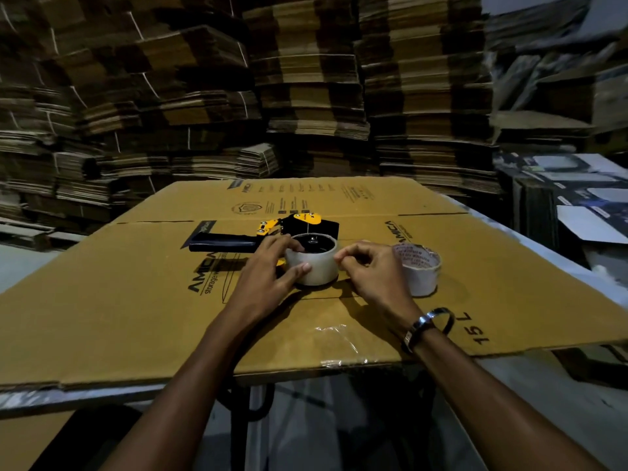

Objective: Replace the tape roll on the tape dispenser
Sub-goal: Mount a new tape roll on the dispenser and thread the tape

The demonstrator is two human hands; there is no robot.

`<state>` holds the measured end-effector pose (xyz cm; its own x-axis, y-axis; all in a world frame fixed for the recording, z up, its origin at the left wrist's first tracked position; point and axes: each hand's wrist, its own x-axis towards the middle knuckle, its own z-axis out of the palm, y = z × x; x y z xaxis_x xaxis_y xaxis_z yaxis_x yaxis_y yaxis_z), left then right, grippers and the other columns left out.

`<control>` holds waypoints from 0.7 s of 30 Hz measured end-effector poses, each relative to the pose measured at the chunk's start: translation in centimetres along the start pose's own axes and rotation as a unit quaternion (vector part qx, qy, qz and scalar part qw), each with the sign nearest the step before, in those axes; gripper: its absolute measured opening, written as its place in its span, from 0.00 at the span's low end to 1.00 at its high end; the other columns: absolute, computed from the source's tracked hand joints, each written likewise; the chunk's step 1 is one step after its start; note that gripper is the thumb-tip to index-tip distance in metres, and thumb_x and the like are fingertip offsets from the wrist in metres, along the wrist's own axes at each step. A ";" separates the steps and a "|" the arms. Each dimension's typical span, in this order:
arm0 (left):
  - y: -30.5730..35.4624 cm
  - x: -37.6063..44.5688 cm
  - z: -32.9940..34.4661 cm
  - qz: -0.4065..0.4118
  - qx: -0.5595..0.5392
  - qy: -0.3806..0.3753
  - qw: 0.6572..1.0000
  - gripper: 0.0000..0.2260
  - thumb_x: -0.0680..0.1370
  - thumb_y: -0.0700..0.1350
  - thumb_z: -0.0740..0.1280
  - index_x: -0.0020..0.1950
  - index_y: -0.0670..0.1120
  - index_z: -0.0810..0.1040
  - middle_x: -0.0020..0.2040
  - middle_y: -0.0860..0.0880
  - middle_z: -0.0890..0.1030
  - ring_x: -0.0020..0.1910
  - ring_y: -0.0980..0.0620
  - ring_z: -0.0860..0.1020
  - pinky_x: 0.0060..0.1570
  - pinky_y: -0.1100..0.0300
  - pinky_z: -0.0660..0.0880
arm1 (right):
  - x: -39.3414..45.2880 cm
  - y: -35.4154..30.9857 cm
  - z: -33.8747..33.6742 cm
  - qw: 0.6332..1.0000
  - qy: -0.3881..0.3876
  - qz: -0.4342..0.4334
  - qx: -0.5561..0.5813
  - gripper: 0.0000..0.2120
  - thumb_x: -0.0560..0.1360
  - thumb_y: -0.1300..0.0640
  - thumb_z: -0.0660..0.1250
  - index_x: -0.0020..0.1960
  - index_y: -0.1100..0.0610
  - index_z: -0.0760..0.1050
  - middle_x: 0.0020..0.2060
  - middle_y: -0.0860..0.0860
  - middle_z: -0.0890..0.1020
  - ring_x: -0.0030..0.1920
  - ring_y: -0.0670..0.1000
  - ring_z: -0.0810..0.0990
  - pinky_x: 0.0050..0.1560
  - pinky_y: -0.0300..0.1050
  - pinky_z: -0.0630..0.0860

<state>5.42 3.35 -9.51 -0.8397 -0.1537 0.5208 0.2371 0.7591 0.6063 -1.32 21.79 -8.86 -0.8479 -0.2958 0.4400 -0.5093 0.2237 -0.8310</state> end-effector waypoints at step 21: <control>0.4 0.0 0.1 -0.003 0.016 -0.001 1.000 0.16 0.77 0.51 0.70 0.62 0.48 0.75 0.68 0.47 0.68 0.62 0.55 0.67 0.43 0.73 0.64 | -0.3 -0.4 -0.3 0.998 -0.010 0.049 0.022 0.09 0.78 0.63 0.65 0.45 0.53 0.82 0.45 0.47 0.83 0.51 0.49 0.82 0.54 0.53 0.82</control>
<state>5.43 3.77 -9.31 -0.8419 -0.1575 0.5162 0.2160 0.7781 0.5898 -0.86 22.07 -8.56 -0.8898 -0.2938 0.3492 -0.4166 0.2110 -0.8843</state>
